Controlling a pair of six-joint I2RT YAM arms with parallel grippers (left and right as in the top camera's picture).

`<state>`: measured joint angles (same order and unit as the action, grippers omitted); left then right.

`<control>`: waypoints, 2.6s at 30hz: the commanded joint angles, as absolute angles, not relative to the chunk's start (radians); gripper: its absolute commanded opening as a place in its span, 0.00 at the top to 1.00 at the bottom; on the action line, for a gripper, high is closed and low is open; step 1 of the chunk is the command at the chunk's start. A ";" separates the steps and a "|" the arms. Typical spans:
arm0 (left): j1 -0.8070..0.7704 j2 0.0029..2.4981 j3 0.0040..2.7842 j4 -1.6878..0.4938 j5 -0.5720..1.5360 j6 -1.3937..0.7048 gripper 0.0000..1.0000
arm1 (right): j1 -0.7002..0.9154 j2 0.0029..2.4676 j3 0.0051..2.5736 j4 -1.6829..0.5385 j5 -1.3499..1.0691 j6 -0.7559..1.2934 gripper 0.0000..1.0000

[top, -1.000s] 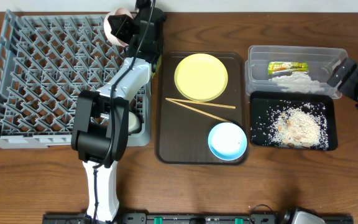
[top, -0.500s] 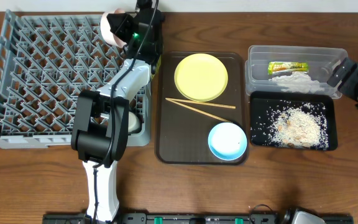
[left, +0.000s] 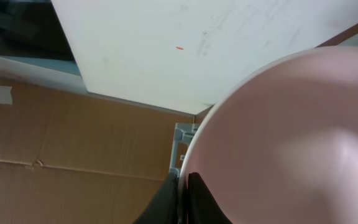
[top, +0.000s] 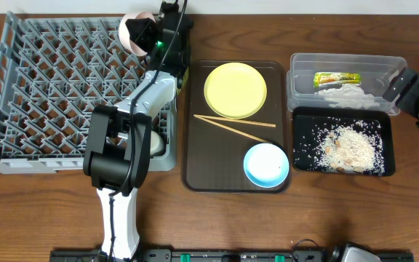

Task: Sort waste into correct bins and load items into the dishwasher
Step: 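Set the pink bowl upright in the back of the rack, then release the pink bowl and move the left gripper to the blue bowl, then grasp the light-blue bowl rim with the left gripper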

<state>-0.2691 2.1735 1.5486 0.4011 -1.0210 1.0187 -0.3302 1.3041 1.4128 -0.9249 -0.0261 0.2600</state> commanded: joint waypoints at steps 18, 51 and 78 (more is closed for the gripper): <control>-0.340 2.188 1.540 0.203 -1.164 0.555 0.86 | -0.334 1.297 1.425 -0.929 -0.023 0.269 0.01; -0.427 2.075 1.619 0.041 -0.900 0.204 0.02 | -0.334 1.297 1.425 -0.929 -0.023 0.269 0.01; -0.698 1.812 1.398 -0.931 0.381 -0.324 0.36 | -0.334 1.297 1.425 -0.929 -0.023 0.269 0.01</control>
<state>-0.7029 1.8053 1.4315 -0.9565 0.3466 -0.2100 -0.3302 1.3041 1.4128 -0.9272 -0.0261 0.2600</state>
